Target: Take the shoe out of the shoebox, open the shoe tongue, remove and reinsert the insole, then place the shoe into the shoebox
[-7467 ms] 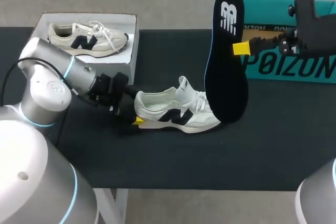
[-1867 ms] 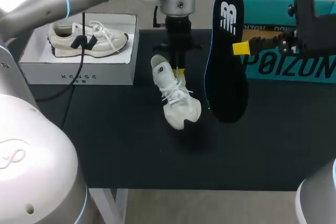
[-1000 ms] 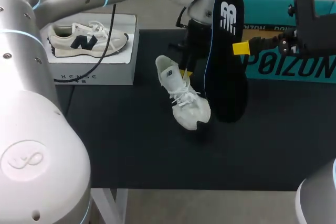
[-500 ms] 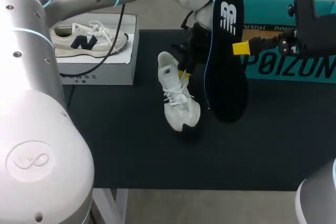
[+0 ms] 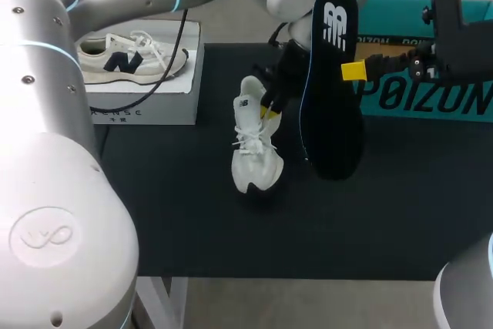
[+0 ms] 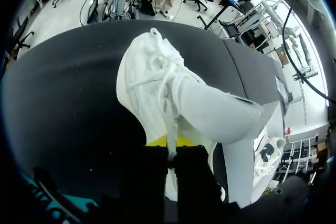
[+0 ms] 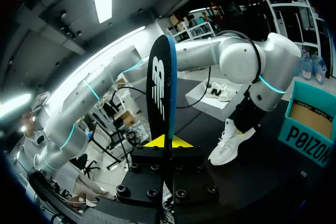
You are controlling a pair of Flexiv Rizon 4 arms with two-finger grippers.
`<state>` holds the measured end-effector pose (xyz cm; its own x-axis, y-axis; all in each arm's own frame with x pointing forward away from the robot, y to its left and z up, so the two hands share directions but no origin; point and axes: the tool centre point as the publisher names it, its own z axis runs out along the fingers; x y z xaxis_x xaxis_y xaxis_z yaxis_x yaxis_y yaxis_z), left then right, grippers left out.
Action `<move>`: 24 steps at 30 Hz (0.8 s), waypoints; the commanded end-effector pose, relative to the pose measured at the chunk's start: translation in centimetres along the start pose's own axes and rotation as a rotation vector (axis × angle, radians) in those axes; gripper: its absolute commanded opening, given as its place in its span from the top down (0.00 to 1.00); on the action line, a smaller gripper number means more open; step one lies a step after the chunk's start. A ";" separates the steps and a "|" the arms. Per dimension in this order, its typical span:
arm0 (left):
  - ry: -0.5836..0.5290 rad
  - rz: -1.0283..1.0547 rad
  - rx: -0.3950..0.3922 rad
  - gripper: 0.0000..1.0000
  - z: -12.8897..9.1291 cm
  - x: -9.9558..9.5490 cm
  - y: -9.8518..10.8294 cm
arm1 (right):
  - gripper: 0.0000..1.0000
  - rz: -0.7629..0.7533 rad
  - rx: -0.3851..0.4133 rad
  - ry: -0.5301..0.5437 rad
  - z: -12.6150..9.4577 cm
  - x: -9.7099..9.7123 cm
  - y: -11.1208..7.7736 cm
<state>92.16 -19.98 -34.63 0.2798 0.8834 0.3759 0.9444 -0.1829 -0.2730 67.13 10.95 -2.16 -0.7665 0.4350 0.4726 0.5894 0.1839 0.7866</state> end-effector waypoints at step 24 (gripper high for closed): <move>-0.046 -0.128 0.095 1.00 1.8 -1.8 1.5 | 1.00 0.001 0.002 0.001 0.3 -0.1 0.1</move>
<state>92.94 -21.35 -37.09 0.1513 0.9140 0.3764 0.9484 -0.0269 -0.3160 67.15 10.95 -2.16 -0.7665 0.4350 0.4726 0.5894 0.1839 0.7866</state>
